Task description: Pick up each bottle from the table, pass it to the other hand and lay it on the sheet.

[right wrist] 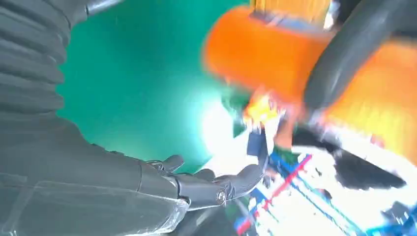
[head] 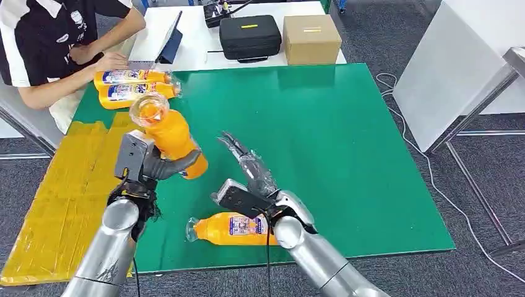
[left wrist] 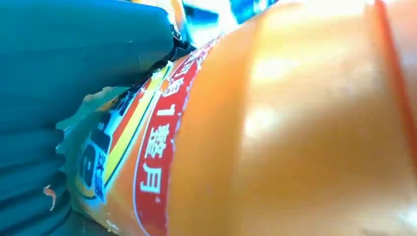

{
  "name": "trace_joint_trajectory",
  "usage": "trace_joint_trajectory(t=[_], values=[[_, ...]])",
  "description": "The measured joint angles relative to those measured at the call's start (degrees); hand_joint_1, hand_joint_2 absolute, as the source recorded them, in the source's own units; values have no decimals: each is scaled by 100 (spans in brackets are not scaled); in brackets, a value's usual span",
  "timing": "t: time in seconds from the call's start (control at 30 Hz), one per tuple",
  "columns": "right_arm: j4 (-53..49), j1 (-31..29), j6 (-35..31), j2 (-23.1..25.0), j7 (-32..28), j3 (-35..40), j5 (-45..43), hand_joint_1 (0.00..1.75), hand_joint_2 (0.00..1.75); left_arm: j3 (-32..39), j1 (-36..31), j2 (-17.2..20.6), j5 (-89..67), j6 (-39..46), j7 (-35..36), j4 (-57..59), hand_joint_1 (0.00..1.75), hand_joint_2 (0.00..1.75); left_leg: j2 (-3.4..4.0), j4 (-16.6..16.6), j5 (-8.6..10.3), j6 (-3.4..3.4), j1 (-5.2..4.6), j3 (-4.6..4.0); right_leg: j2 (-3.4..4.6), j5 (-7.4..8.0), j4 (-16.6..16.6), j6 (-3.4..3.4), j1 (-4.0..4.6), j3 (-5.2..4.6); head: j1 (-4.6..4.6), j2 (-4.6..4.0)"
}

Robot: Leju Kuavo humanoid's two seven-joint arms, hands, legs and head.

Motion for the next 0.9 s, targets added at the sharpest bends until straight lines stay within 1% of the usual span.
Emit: trace_joint_trajectory(t=[0.13,0.2,0.3,0.37,0.4,0.43,0.5,0.53,0.63,0.8,0.9], values=[[-439,141,-123,-153,144,-146,438,0,175,314,78,133,-683,357,22,-186,175,175,0,0,0,0,0,0,0,0,0,0,0,1,0,0],[-708,255,-292,-275,268,-223,879,0,175,459,189,223,-1382,669,77,-302,175,175,1,0,0,0,-1,0,0,0,0,0,-1,1,2,2],[-1026,381,-384,-452,448,-343,1236,0,175,666,338,397,-2326,937,190,-426,175,175,1,0,0,0,-1,0,0,0,-1,0,-1,-1,2,0],[-1236,443,-419,-546,568,-426,1437,0,175,751,398,503,-3074,1029,338,-483,166,175,-3,0,0,0,-1,-1,0,-1,-2,0,-1,0,0,2],[-1321,467,-430,-581,618,-472,1512,0,175,776,401,581,-3518,1056,452,-483,166,175,-2,0,0,0,-1,-1,0,-1,-1,0,-1,0,2,0],[-1403,492,-430,-612,651,-520,1563,0,175,798,401,630,-3863,1062,525,-481,171,175,0,0,0,0,0,0,0,-1,-1,0,-1,-1,0,0],[-1564,552,-424,-666,706,-605,1693,0,175,828,373,769,-4646,1028,786,-457,169,175,2,0,0,0,0,2,0,0,-1,-1,-1,-1,0,0],[-1638,591,-417,-680,728,-644,1763,0,175,828,349,833,-5039,939,911,-428,175,175,1,0,1,-1,0,2,0,0,-1,-1,0,0,0,2],[-1888,730,-328,-714,773,-728,1975,0,175,826,321,1055,-5937,548,1123,-282,175,175,2,-1,2,-3,1,3,3,0,0,-1,0,-1,0,2],[-2071,881,-265,-776,785,-806,2104,0,175,809,224,1239,-6468,119,1156,21,175,175,2,0,2,-3,2,1,2,-1,-1,-1,0,-4,2,0],[-2074,883,-264,-778,785,-806,2109,0,175,806,218,1243,-6486,101,1156,37,175,175,2,0,2,-3,2,1,2,-1,-1,-1,0,-4,2,0]])
